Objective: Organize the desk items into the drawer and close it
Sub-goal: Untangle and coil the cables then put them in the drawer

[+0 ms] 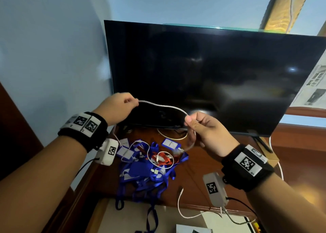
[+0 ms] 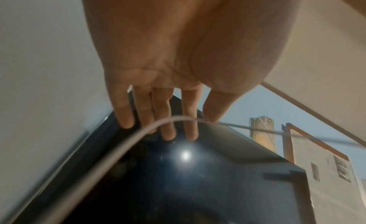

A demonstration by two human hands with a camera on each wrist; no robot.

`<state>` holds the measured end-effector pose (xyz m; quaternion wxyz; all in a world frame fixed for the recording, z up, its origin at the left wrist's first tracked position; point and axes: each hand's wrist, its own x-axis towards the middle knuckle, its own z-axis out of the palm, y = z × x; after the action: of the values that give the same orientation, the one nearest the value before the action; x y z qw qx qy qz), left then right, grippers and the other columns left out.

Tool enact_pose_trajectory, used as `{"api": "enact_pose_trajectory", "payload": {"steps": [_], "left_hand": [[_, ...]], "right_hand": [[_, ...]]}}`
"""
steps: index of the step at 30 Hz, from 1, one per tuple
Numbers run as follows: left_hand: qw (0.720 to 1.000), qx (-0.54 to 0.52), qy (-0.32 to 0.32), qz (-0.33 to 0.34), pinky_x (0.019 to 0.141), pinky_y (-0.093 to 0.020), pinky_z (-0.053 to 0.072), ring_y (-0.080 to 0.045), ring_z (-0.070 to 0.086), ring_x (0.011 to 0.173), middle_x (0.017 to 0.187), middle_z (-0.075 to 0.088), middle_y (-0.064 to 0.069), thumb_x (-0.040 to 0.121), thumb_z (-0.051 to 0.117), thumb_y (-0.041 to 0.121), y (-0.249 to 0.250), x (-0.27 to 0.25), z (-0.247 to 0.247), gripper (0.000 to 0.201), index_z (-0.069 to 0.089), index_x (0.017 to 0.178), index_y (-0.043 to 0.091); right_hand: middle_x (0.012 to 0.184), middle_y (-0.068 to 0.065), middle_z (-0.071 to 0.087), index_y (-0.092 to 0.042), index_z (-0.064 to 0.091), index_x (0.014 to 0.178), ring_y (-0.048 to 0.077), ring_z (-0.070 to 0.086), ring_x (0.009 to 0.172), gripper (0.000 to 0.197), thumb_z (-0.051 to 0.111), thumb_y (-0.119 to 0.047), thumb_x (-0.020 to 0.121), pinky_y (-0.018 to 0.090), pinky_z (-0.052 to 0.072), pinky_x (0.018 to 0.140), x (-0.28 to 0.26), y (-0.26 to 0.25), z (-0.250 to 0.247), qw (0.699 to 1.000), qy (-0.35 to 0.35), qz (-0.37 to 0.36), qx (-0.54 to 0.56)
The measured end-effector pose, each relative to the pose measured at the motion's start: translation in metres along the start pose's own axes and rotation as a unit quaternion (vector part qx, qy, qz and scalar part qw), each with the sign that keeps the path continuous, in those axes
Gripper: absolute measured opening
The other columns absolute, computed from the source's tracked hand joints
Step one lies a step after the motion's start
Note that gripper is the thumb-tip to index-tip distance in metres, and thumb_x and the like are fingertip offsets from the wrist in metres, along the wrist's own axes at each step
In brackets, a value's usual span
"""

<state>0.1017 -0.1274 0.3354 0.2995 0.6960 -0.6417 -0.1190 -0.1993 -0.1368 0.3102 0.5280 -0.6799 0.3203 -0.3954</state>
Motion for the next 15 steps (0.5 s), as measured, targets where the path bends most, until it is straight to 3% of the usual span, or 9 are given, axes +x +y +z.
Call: {"api": "enact_pose_trajectory", "payload": {"steps": [2, 4, 6, 9, 11, 13, 15], "left_hand": [[0.998, -0.039, -0.056, 0.018, 0.087, -0.026, 0.049, -0.006, 0.063, 0.102, 0.109, 0.068, 0.013, 0.108, 0.044, 0.047, 0.009, -0.012, 0.020, 0.030, 0.067, 0.122, 0.035], [0.983, -0.143, -0.105, 0.038, 0.093, -0.019, 0.044, 0.002, 0.061, 0.111, 0.115, 0.069, 0.017, 0.110, 0.039, 0.046, 0.025, -0.030, 0.038, 0.034, 0.068, 0.124, 0.036], [0.970, -0.209, -0.106, 0.060, 0.098, -0.027, 0.047, -0.003, 0.067, 0.106, 0.107, 0.075, 0.010, 0.109, 0.039, 0.048, 0.033, -0.043, 0.054, 0.037, 0.073, 0.110, 0.032], [0.972, -0.215, -0.062, 0.071, 0.084, -0.038, 0.055, -0.011, 0.064, 0.075, 0.079, 0.068, 0.004, 0.108, 0.043, 0.050, 0.037, -0.056, 0.062, 0.036, 0.069, 0.095, 0.030], [0.968, -0.235, -0.056, 0.064, 0.080, -0.048, 0.062, -0.017, 0.060, 0.063, 0.069, 0.059, 0.001, 0.107, 0.048, 0.045, 0.040, -0.060, 0.060, 0.031, 0.066, 0.091, 0.025], [0.962, -0.261, -0.058, 0.046, 0.081, -0.056, 0.062, -0.020, 0.066, 0.064, 0.071, 0.063, -0.001, 0.108, 0.051, 0.038, 0.042, -0.060, 0.054, 0.027, 0.064, 0.092, 0.020], [0.952, -0.299, -0.070, 0.020, 0.086, -0.056, 0.062, -0.022, 0.074, 0.079, 0.085, 0.074, -0.003, 0.108, 0.051, 0.037, 0.044, -0.058, 0.049, 0.025, 0.064, 0.097, 0.019]], "right_hand": [[0.052, 0.002, 0.039, -0.009, 0.060, 0.092, 0.016, 0.036, 0.044, 0.023, 0.053, -0.025, 0.106, 0.025, 0.039, 0.043, 0.002, 0.000, 0.012, 1.000, 0.003, -0.014, -0.004], [0.055, -0.002, 0.037, -0.015, 0.064, 0.089, 0.012, 0.032, 0.048, 0.024, 0.055, -0.030, 0.105, 0.024, 0.034, 0.043, 0.004, -0.001, 0.019, 0.999, 0.018, -0.030, -0.037], [0.056, -0.001, 0.038, -0.016, 0.067, 0.088, 0.015, 0.032, 0.048, 0.027, 0.056, -0.034, 0.104, 0.024, 0.033, 0.043, 0.005, -0.005, 0.020, 0.997, 0.040, -0.034, -0.054], [0.053, -0.005, 0.041, -0.011, 0.071, 0.088, 0.023, 0.033, 0.053, 0.031, 0.059, -0.036, 0.103, 0.033, 0.034, 0.051, 0.004, -0.007, 0.015, 0.994, 0.065, -0.041, -0.077], [0.052, -0.009, 0.043, -0.009, 0.071, 0.087, 0.023, 0.037, 0.054, 0.032, 0.060, -0.035, 0.102, 0.033, 0.041, 0.057, 0.000, -0.005, 0.014, 0.996, 0.065, -0.022, -0.059], [0.052, -0.005, 0.042, -0.008, 0.068, 0.087, 0.018, 0.037, 0.048, 0.031, 0.059, -0.032, 0.103, 0.029, 0.045, 0.051, -0.005, -0.002, 0.015, 0.999, 0.052, 0.013, 0.002], [0.054, 0.001, 0.038, -0.010, 0.066, 0.092, 0.016, 0.031, 0.043, 0.030, 0.056, -0.035, 0.104, 0.023, 0.035, 0.043, -0.008, 0.001, 0.015, 0.998, 0.037, 0.036, 0.039]]}}
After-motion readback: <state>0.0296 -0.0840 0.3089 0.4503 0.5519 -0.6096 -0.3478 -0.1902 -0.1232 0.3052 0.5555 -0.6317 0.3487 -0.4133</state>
